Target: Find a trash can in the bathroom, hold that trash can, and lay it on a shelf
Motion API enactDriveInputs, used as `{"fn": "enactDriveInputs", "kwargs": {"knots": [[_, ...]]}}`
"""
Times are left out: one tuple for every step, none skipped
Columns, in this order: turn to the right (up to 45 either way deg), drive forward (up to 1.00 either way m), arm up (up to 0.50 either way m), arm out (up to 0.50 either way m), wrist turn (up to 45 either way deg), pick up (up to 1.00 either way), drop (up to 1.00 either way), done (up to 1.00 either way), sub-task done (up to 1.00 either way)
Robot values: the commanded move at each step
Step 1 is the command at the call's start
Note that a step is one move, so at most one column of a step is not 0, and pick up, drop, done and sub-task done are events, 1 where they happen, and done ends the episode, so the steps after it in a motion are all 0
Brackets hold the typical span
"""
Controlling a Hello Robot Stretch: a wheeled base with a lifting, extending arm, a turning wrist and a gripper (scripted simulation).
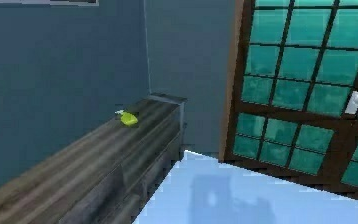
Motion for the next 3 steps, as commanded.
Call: {"fn": "enactDriveInputs", "kwargs": {"knots": [[0.0,1.0,0.0,0.0,0.0,0.0,0.0,0.0,0.0],[45.0,0.0,0.0,0.0,0.0,0.0,0.0,0.0,0.0],[15.0,0.0,0.0,0.0,0.0,0.0,0.0,0.0,0.0]]}}
